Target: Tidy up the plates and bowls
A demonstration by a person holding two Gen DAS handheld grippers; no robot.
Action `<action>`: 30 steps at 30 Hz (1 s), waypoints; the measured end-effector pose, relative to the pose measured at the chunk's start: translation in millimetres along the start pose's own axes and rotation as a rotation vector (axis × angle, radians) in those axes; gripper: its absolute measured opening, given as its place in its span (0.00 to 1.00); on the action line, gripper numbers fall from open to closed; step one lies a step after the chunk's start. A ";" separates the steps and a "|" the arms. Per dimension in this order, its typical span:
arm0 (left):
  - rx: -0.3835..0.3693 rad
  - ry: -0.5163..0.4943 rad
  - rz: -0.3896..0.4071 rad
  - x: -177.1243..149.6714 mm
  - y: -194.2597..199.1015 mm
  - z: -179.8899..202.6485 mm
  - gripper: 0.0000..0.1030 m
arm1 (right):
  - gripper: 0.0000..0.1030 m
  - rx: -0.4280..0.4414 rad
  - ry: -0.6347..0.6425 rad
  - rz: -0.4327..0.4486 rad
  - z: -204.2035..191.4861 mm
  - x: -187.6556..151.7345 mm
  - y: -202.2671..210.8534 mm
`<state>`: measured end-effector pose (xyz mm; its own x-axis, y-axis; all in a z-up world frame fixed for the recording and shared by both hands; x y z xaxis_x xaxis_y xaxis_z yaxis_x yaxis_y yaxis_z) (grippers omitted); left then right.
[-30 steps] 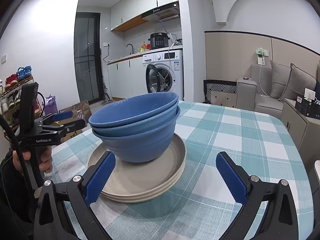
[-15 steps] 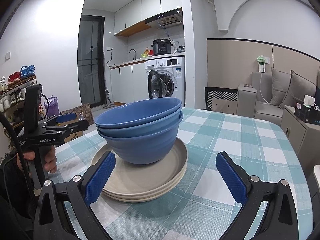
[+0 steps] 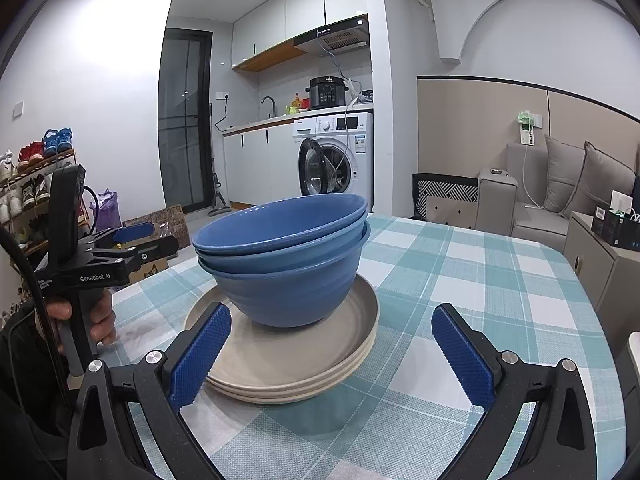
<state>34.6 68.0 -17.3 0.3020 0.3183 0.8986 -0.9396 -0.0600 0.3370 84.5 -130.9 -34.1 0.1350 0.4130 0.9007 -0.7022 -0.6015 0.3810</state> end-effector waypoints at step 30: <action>-0.003 -0.006 0.003 1.2 0.2 1.5 1.00 | 0.99 0.003 0.003 -0.004 -2.3 0.7 -2.3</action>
<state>35.0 66.9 -15.7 0.2998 0.3122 0.9015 -0.9410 -0.0587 0.3332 84.6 -127.6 -34.8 0.1356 0.4169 0.8988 -0.6999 -0.6017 0.3848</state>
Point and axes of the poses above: each gripper's, at about its wrist camera, not at the fingertips, and y roughly against the way its jaws point, z to its right, x to its top, the point moved 4 cm from there along -y, roughly the way its jaws point, and after that the axes turned 15 degrees about y, right-handed, at the moved point
